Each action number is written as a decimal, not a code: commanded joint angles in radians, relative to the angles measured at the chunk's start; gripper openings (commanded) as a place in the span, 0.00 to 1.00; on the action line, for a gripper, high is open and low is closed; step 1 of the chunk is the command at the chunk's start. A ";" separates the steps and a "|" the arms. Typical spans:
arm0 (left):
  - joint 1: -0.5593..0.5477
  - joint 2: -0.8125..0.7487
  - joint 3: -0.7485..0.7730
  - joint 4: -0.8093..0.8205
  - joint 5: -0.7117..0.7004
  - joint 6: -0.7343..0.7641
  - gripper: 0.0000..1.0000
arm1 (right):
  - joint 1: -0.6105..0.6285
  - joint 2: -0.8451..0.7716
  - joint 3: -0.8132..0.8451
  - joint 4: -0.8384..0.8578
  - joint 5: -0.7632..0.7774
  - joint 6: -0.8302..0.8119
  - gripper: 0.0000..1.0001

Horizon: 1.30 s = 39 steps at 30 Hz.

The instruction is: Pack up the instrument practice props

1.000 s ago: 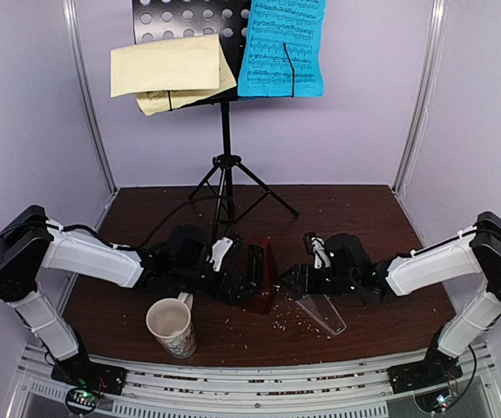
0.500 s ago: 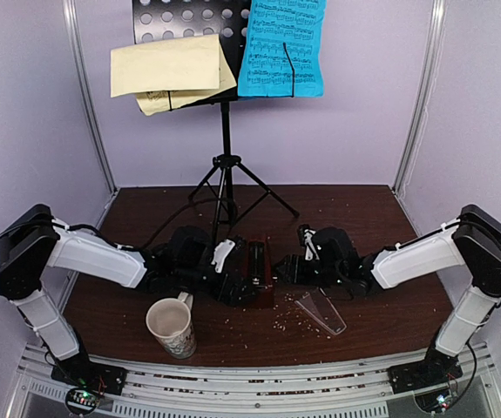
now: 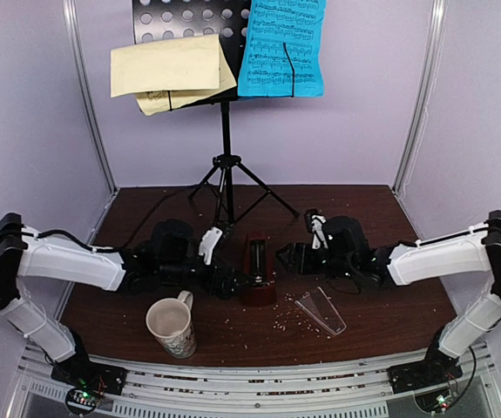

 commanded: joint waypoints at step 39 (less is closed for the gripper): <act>0.178 -0.371 -0.077 0.180 -0.218 0.035 0.95 | 0.081 -0.085 -0.139 -0.513 0.211 0.058 0.21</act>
